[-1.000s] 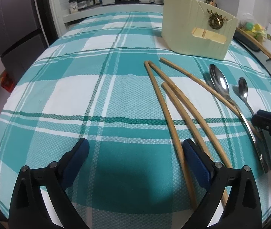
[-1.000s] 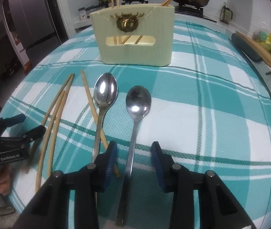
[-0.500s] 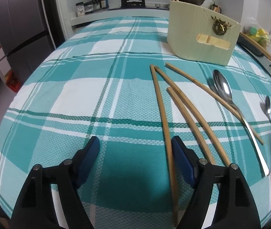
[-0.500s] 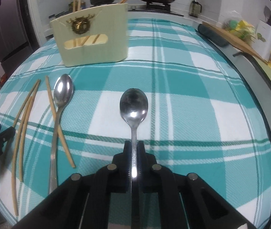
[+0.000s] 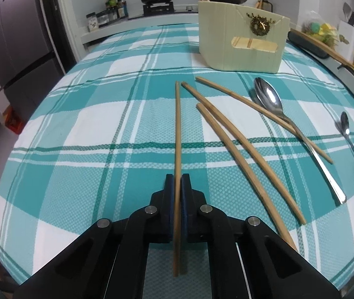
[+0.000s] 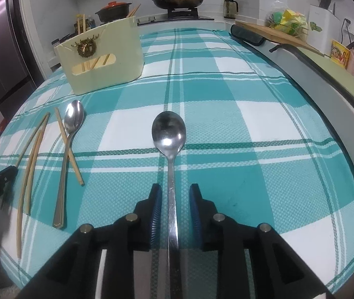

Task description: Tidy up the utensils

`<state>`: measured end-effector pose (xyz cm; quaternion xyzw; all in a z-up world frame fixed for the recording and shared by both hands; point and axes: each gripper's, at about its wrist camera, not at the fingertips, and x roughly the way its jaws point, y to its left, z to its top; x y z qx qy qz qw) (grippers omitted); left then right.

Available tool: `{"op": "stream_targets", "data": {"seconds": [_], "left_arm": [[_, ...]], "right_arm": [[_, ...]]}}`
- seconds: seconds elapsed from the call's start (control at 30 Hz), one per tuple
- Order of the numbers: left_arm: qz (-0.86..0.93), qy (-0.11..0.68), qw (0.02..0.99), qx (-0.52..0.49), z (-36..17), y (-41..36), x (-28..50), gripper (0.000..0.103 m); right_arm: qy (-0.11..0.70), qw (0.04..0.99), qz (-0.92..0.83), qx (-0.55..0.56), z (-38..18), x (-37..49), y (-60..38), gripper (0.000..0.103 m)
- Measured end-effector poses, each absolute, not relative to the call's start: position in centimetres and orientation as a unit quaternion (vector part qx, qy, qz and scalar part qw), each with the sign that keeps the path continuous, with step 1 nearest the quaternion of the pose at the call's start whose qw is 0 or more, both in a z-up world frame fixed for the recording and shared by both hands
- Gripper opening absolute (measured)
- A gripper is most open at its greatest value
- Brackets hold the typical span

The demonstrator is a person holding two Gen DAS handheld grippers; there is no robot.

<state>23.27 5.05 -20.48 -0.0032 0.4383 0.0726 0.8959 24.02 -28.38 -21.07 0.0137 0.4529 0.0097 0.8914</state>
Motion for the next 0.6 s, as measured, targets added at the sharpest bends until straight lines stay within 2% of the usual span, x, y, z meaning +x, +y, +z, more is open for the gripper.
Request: {"op": "stream_targets", "data": {"seconds": [0.13,0.2,0.23,0.3,0.37,0.6], "left_arm": [[0.070,0.446,0.892,-0.012,-20.4,5.5,22.0,0.006],[0.069,0.449,0.891,-0.020,-20.3,5.8,21.8,0.012],[0.069,0.450,0.890,-0.021,-20.3,6.0,21.8,0.016],[0.068,0.453,0.889,-0.024,-20.2,6.3,22.0,0.040],[0.061,0.457,0.887,-0.037,-20.2,6.9,22.3,0.050],[0.034,0.483,0.875,-0.031,-20.1,8.2,24.9,0.056]], "right_arm": [[0.451,0.892,0.007,0.005,-21.1,23.5,-28.4,0.026],[0.451,0.892,0.010,0.004,-21.1,23.4,-28.3,0.035],[0.451,0.892,0.013,0.005,-21.1,23.3,-28.2,0.040],[0.451,0.892,0.012,-0.002,-21.2,23.3,-27.9,0.042],[0.452,0.892,0.012,-0.006,-21.2,23.4,-27.7,0.044],[0.458,0.889,0.014,0.004,-20.9,23.8,-28.1,0.045]]}}
